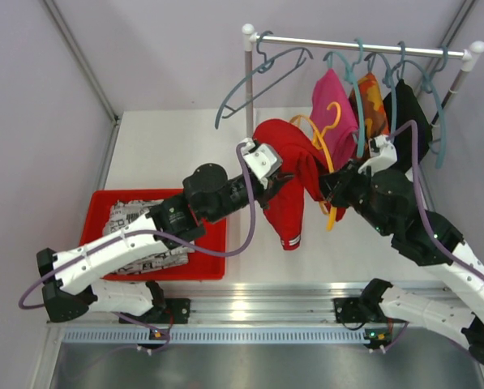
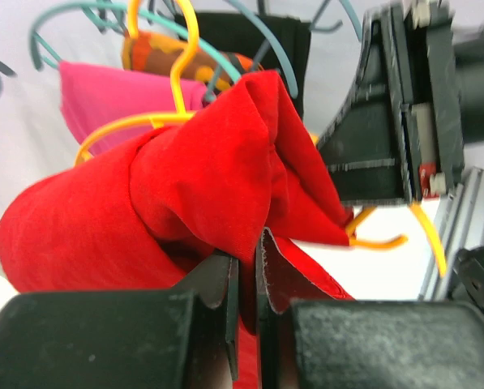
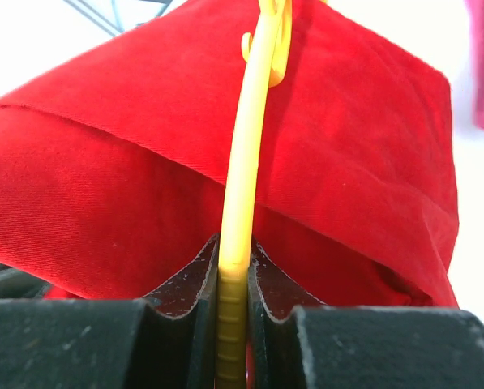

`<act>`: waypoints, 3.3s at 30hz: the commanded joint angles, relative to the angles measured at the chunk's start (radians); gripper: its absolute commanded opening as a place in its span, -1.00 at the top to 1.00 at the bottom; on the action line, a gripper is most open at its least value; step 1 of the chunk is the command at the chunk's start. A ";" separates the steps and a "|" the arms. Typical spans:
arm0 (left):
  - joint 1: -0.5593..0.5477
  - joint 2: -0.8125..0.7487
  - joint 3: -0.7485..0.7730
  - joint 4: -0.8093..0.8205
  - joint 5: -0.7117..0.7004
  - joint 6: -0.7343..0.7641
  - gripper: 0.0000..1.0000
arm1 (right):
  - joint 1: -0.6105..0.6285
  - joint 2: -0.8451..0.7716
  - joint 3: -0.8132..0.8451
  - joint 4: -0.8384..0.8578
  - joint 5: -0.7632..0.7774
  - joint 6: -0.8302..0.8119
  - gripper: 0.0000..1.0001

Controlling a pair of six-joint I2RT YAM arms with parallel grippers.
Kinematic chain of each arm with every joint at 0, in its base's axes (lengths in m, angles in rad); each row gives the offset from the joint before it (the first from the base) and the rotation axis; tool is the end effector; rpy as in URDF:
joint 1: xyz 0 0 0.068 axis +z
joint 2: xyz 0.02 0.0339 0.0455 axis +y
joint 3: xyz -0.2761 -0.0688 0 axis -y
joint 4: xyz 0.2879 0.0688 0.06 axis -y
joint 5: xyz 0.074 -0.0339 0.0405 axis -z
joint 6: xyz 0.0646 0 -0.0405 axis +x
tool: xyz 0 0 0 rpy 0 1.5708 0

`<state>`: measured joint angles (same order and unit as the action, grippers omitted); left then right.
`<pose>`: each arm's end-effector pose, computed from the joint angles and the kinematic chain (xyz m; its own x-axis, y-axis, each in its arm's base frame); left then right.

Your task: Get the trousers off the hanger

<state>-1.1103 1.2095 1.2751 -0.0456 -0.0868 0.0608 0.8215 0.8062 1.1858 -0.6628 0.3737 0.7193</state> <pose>0.1579 -0.3057 0.4533 0.0608 0.0137 -0.9981 0.8518 0.5205 0.0590 0.1554 0.1325 0.4377 -0.4350 0.4330 -0.7895 -0.2078 0.8049 0.5559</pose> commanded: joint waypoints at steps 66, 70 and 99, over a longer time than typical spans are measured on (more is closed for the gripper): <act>-0.011 -0.066 0.698 -0.123 -0.159 0.053 1.00 | -0.002 -0.222 -0.269 -0.060 0.062 0.183 1.00; -0.011 -0.117 0.696 -0.123 -0.205 0.069 1.00 | -0.001 -0.220 -0.255 -0.063 0.039 0.160 1.00; -0.011 -0.326 0.633 -0.603 -0.613 0.056 1.00 | -0.002 -0.269 -0.196 -0.083 0.117 0.132 1.00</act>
<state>-1.1221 0.9443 1.8484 -0.6598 -0.5892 0.1188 0.8215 0.5461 0.9863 -0.7242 0.4236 0.8463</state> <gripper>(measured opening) 0.082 0.127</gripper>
